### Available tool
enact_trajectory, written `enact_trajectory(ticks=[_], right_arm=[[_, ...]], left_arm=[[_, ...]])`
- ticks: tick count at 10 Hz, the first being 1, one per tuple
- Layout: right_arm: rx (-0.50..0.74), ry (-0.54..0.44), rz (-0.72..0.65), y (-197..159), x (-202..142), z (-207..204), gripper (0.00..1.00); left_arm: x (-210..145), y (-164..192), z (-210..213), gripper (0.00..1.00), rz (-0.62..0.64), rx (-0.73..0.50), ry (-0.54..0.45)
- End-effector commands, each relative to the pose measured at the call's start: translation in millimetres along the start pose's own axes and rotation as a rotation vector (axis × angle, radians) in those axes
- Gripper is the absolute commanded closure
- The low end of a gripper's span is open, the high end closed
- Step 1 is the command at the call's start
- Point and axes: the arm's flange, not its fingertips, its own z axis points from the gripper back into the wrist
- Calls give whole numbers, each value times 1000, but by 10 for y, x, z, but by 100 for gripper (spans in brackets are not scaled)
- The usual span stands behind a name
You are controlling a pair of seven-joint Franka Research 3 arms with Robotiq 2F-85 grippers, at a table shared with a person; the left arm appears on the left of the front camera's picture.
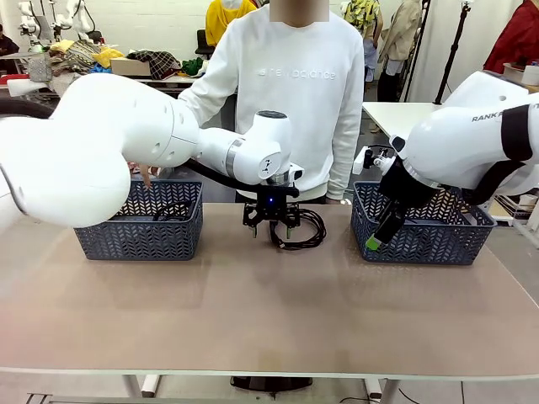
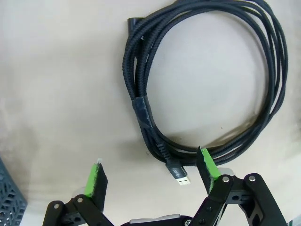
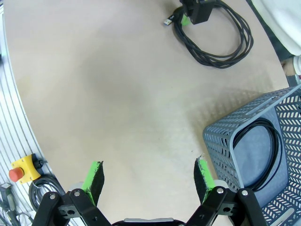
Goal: Organize the cables according to human instructions.
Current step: Pick up a bundle of cables and place it in the basket indicated by the human.
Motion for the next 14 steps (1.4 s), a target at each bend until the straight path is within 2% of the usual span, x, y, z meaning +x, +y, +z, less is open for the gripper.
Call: enact_trajectory(ticks=[1, 4, 9, 10, 11, 12, 13, 14], right_arm=[[-2, -1, -2, 2, 14, 10, 0], [-2, -1, -2, 2, 14, 10, 0], [-2, -1, -2, 2, 14, 10, 0], [-2, -1, -2, 2, 14, 10, 0], [-2, -1, -2, 2, 14, 10, 0], [-2, -1, -2, 2, 14, 10, 0], [-2, -1, -2, 2, 14, 10, 0], [-2, -1, -2, 2, 14, 10, 0]], left_arm=[[54, -29, 17, 0, 55, -1, 12], [139, -35, -36, 0, 81, -27, 33], [201, -24, -61, 0, 85, -1, 33], [208, -22, -63, 10, 84, 3, 30], [214, -19, -64, 14, 83, 7, 29], [219, -14, -63, 29, 84, 8, 29], [224, -12, -66, 33, 82, 8, 31], [229, -15, -65, 48, 82, 7, 29]])
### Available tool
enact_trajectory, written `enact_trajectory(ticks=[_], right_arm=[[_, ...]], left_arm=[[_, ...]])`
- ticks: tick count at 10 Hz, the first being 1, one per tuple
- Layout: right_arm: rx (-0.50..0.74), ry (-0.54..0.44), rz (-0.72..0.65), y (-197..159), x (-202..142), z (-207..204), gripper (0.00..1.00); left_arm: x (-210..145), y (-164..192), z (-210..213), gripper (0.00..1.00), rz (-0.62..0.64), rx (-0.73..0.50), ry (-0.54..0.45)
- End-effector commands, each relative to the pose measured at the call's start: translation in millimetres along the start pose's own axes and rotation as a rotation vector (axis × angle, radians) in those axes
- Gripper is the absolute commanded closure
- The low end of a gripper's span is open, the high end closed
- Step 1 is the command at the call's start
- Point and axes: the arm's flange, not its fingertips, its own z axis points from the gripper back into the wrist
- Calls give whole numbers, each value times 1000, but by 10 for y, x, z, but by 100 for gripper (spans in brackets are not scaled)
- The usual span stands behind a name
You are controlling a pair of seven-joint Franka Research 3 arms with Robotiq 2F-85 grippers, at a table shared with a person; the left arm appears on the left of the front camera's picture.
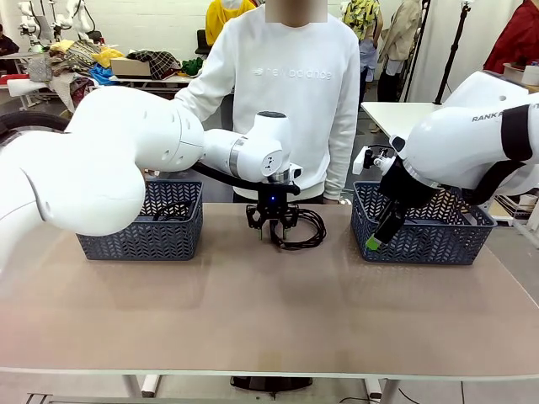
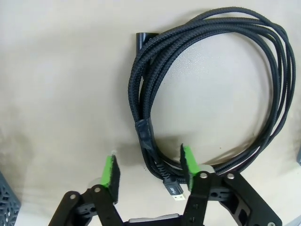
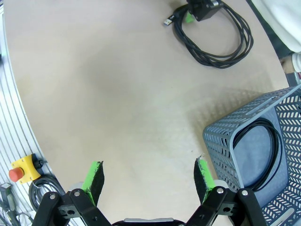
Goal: Organize the cables according to human instructions.
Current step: Pick up a bundle of cables and place it in the basket indicated by the human.
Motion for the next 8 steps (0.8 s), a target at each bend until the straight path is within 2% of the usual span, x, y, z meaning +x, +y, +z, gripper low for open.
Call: enact_trajectory(ticks=[1, 2, 3, 4, 5, 6, 8], right_arm=[[-2, -1, -2, 2, 14, 10, 0], [-2, -1, -2, 2, 14, 10, 0], [-2, -1, -2, 2, 14, 10, 0], [-2, -1, -2, 2, 14, 10, 0], [-2, -1, -2, 2, 14, 10, 0], [-2, -1, -2, 2, 14, 10, 0], [-2, -1, -2, 2, 14, 10, 0]], left_arm=[[27, -19, 33, 52, 18, 17, -10], [29, -18, 37, 67, 17, 17, -12], [28, -21, 40, 71, 16, 17, -20], [32, -26, 37, 87, 13, 20, -23], [30, -26, 35, 91, 11, 24, -26], [29, -28, 32, 100, 8, 26, -26], [28, -31, 22, 100, 1, 24, -20]])
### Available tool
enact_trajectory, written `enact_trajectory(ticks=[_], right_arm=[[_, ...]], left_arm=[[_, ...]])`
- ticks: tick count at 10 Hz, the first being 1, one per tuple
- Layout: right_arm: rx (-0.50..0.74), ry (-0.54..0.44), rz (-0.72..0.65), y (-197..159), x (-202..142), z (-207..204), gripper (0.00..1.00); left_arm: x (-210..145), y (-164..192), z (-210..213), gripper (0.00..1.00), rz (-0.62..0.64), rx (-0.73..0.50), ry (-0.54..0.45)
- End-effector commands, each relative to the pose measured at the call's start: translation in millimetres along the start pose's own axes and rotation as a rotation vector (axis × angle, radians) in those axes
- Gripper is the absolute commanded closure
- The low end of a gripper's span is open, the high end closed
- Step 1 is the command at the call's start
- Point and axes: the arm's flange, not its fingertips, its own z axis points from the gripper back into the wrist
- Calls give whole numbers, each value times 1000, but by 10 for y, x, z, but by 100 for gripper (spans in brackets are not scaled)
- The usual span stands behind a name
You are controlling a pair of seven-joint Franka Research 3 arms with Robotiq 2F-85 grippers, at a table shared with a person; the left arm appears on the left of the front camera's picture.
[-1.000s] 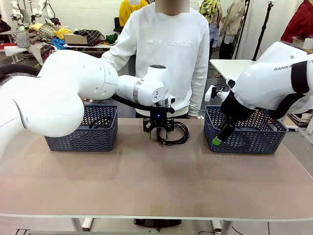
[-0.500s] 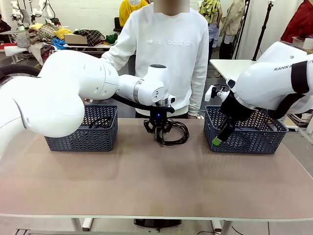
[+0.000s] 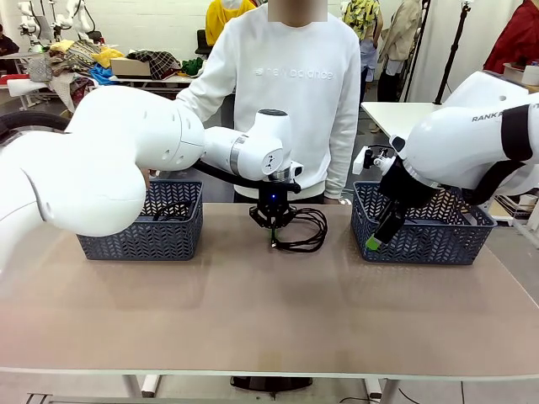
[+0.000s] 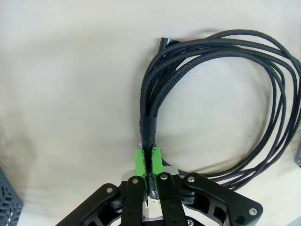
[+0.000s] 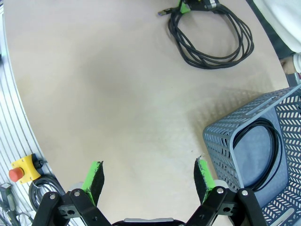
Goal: Organize the cables according to human instructions.
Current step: Pick up a bundle of cables and place it in the basket indicated by the human.
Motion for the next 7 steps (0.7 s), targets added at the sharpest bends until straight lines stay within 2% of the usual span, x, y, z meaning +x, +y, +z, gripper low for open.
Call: enact_trajectory(ticks=[1, 4, 7], right_arm=[[-2, -1, -2, 2, 14, 10, 0], [-2, -1, -2, 2, 14, 10, 0], [-2, -1, -2, 2, 14, 10, 0]], left_arm=[[7, -8, -30, 100, 5, 15, 1], [-31, -5, 175, 100, -6, 18, -39], [-66, 134, 630, 100, 34, 8, -51]])
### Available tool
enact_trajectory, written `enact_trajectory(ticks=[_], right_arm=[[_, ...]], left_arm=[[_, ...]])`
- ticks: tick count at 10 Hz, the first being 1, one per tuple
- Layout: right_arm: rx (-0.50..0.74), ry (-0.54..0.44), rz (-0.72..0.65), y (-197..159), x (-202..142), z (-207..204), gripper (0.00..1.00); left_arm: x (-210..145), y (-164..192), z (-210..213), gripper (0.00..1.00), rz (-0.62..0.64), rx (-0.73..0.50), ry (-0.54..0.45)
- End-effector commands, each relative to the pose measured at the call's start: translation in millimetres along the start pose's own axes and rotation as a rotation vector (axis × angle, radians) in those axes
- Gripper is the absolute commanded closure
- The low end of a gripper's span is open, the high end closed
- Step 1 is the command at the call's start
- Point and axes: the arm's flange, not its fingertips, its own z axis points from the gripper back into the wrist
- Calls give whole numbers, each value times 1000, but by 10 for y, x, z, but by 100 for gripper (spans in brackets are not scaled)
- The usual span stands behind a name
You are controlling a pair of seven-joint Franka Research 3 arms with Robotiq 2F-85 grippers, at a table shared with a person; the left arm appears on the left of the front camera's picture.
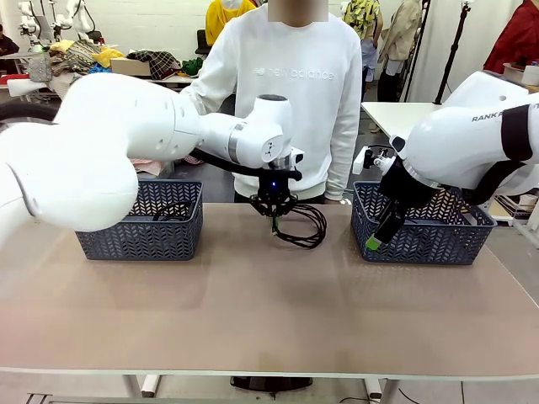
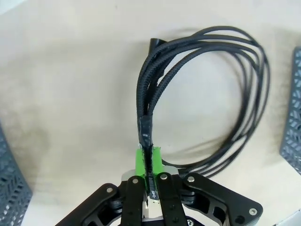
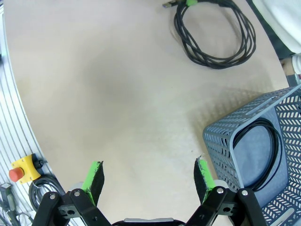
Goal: Organize the cables according to human instructions.
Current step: Pick up a bundle of cables and place it in the basket indicated by the human.
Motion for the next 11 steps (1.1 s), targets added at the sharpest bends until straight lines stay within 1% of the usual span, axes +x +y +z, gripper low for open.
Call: enact_trajectory(ticks=[1, 3, 4, 6, 7, 10, 11], right_arm=[[-2, -1, -2, 2, 14, 10, 0], [-2, -1, -2, 2, 14, 10, 0], [-2, -1, -2, 2, 14, 10, 0], [-2, -1, -2, 2, 14, 10, 0], [-2, -1, -2, 2, 14, 10, 0], [-2, -1, -2, 2, 14, 10, 0], [-2, -1, -2, 2, 14, 10, 0]], left_arm=[[-80, 204, 325, 100, 46, 12, 2], [-121, 466, 711, 100, 61, 16, -3], [-124, 693, 933, 100, 71, 2, -14], [-150, 1110, 1356, 100, 126, 0, -81], [-180, 1291, 1502, 100, 152, 13, -103], [-413, 1931, 1923, 100, 232, -29, -125], [-492, 2127, 2026, 100, 246, -50, -114]])
